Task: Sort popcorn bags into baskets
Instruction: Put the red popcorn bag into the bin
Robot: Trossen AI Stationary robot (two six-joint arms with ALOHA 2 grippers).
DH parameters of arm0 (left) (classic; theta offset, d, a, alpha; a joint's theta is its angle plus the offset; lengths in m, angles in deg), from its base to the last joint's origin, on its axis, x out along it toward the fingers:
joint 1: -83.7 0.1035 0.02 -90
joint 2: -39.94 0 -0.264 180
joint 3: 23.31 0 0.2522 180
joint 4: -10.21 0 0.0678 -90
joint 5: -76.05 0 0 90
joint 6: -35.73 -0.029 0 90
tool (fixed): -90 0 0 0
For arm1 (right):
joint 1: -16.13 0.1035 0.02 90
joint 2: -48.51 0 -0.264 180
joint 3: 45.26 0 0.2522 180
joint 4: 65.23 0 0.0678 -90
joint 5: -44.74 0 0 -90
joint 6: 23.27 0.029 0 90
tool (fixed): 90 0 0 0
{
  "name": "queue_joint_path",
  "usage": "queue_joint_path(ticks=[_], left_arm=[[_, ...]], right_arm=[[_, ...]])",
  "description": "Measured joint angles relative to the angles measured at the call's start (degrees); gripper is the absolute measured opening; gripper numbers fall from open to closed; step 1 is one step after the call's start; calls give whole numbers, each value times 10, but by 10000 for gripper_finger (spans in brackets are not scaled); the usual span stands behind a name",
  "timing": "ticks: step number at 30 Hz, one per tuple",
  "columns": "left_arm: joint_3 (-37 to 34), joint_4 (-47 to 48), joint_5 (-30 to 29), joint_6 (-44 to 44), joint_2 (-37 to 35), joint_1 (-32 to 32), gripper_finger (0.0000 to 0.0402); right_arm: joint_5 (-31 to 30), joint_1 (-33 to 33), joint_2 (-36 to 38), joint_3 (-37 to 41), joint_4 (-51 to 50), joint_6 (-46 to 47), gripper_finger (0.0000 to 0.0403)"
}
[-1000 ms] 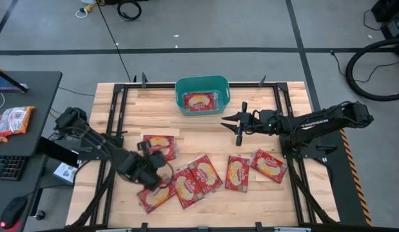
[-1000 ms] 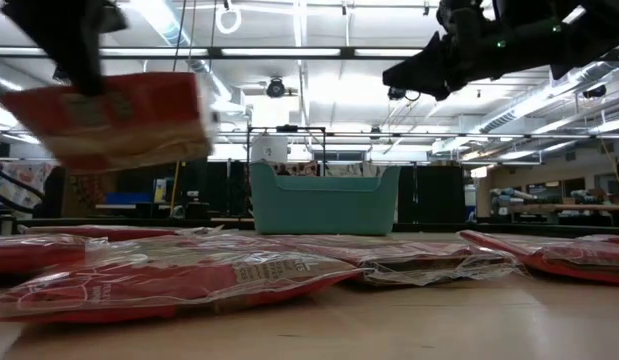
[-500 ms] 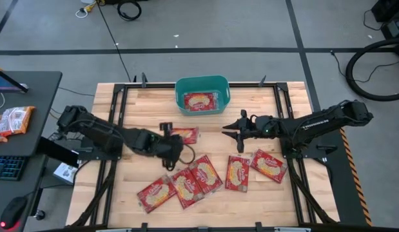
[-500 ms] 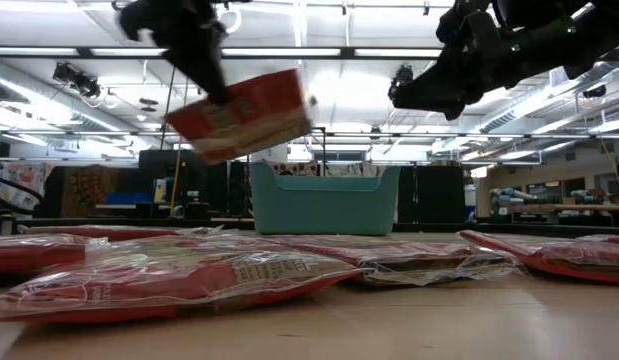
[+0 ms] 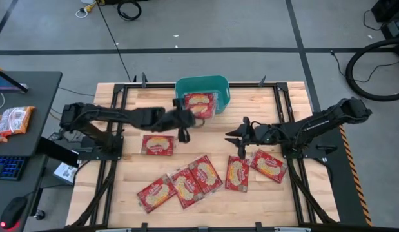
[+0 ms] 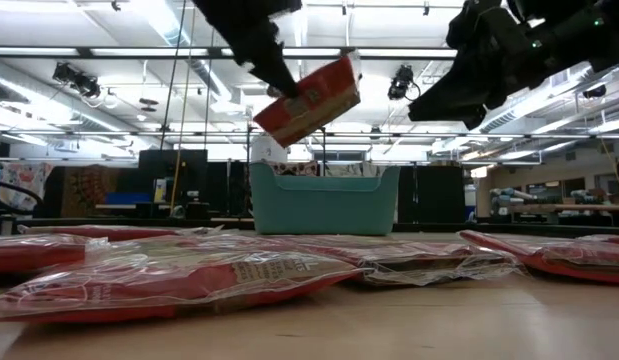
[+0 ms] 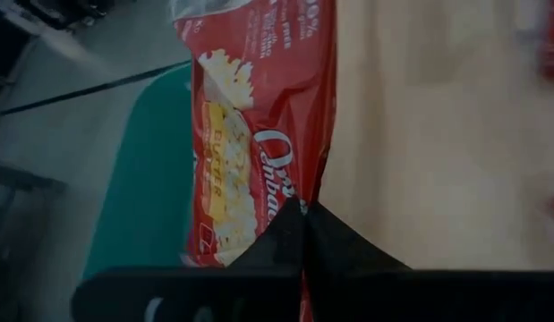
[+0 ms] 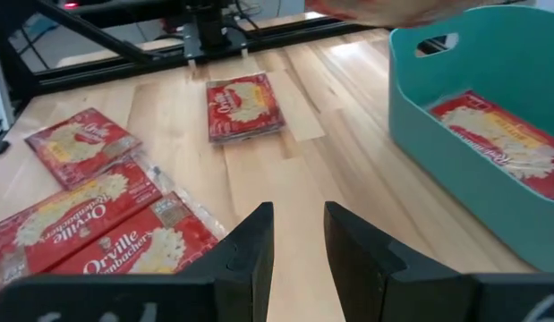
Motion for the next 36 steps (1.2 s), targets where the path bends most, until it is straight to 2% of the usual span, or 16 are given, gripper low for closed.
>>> queue_joint_path(ticks=[11, 16, 19, 24, 28, 33, 36], left_arm=[[0, -157, 7, -116, 101, 120, 2], [0, -155, 12, -124, 144, 155, 3], [-1, -150, 13, -133, 165, 166, 19], [-1, -148, -10, -133, 175, 157, 94], [-1, -131, -10, -133, 145, 126, 148], [0, -112, 62, -106, 95, 64, 167], [0, -92, 74, -79, 74, 24, 168]], right_arm=[[-39, 34, 0, 0, 1, 9, 106], [-39, 34, 0, 0, -3, 5, 106], [-39, 34, 0, 0, -7, 4, 106], [-39, 34, 0, 0, -11, -1, 106], [-39, 34, 0, 0, -11, -12, 106], [-47, 31, 0, 0, -8, -38, 106], [-62, 27, 0, 0, 0, -58, 106]])
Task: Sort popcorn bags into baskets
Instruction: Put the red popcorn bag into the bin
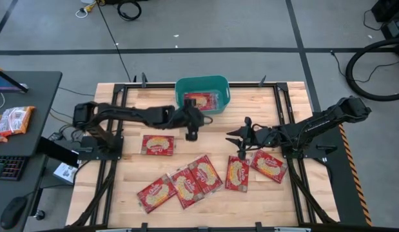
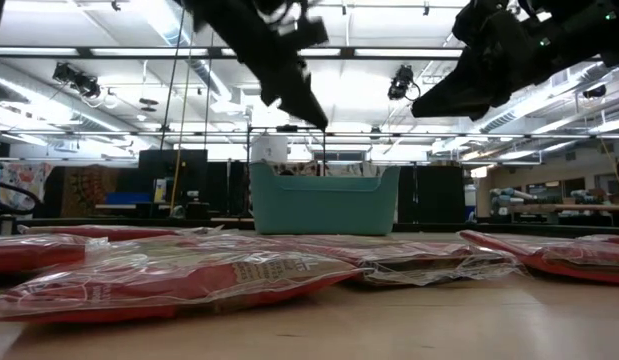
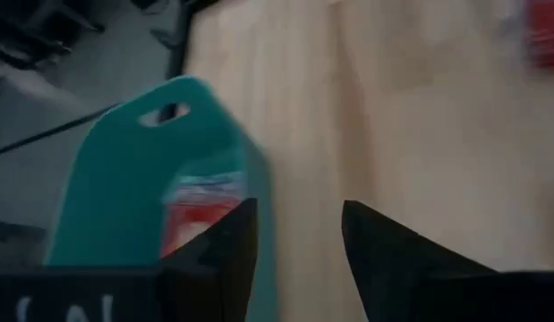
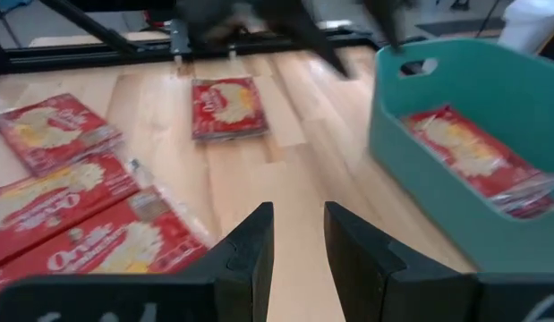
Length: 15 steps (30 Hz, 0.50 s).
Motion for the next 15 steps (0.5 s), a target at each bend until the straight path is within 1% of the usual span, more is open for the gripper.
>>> queue_joint_path(ticks=[5, 10, 12, 15], left_arm=[[0, 66, 0, 73, -11, -55, 168], [0, 153, 3, 160, -11, -77, 165], [0, 195, 22, 202, -11, -81, 160], [0, 260, 67, 261, -11, -87, 152]], right_arm=[[-3, -11, 0, 0, 26, -51, 106], [-3, -32, 1, 0, 81, -112, 106], [1, -40, 1, 0, 106, -130, 106], [36, -55, 1, 0, 135, -160, 106]])
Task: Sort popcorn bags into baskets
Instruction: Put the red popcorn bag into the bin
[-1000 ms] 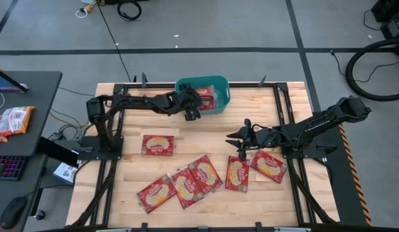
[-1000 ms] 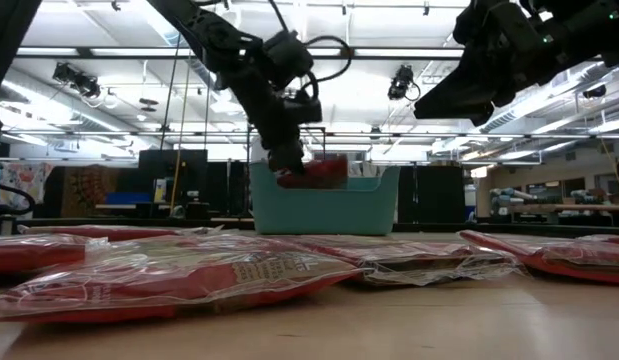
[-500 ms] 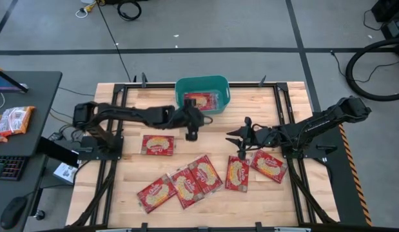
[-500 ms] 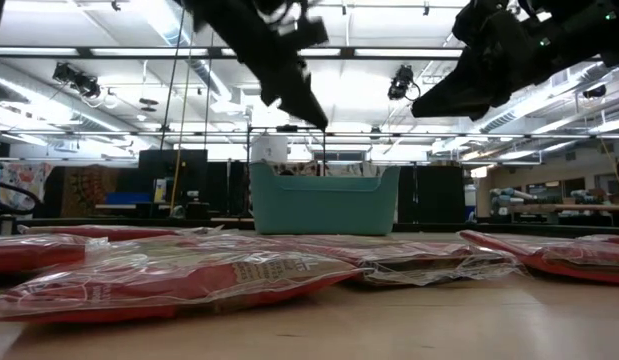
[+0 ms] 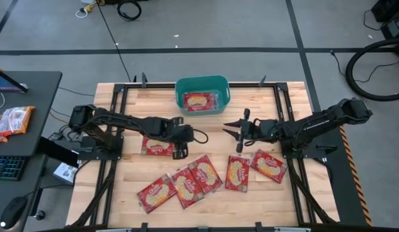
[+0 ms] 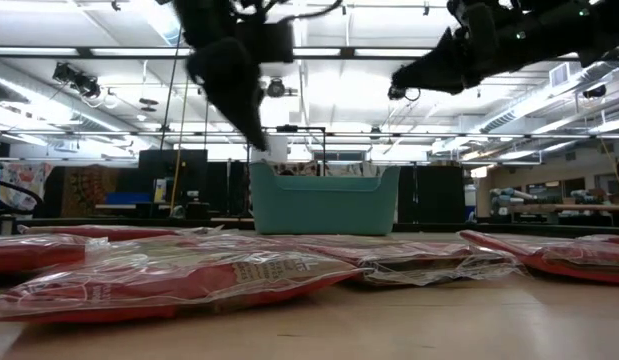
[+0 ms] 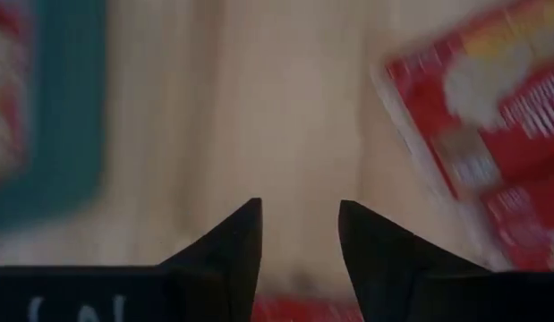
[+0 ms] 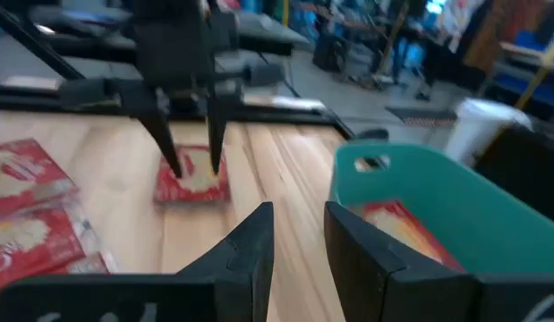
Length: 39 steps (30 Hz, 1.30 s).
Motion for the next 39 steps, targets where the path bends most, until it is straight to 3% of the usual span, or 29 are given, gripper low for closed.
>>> queue_joint_path(ticks=[9, 19, 32, 39], left_arm=[[-9, 129, 1, 157, 1, -65, 146], [-9, 199, -97, 241, 9, -167, 146], [-12, 240, -117, 267, 72, -232, 146], [-91, 226, -109, 268, 73, -237, 146]], right_arm=[[68, -67, 0, 0, 40, -49, 106], [169, -121, 0, 0, 82, -60, 106], [174, -121, 0, 0, 83, -50, 105], [175, -105, 0, 0, 81, -42, 105]])
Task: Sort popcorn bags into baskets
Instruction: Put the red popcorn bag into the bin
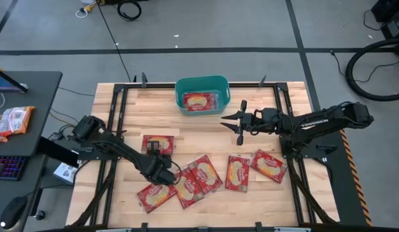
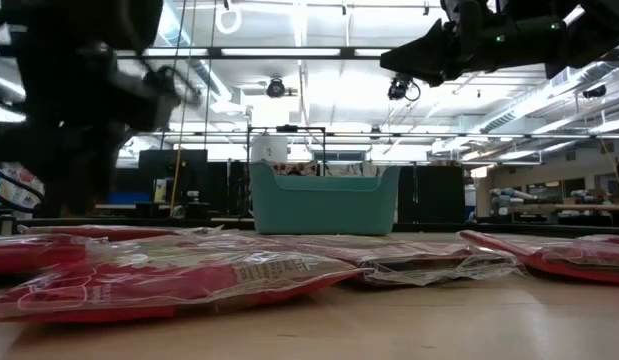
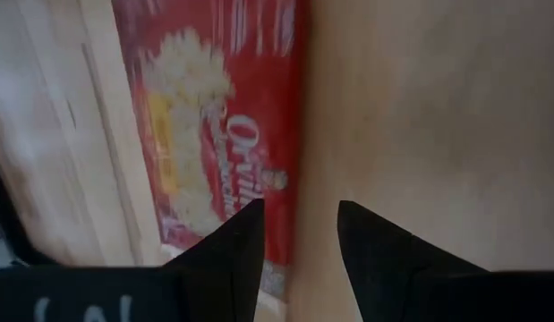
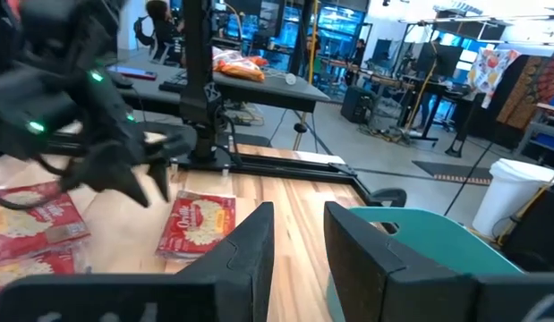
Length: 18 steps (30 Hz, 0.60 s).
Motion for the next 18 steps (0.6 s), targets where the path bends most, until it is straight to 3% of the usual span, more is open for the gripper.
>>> queue_joint_path(ticks=[9, 18], left_arm=[[-73, -76, -33, -14, 0, 3, 146], [-78, -69, -39, -21, 0, 2, 146]], right_arm=[[0, 8, 0, 0, -11, 13, 105], [0, 8, 0, 0, -31, 30, 105]])
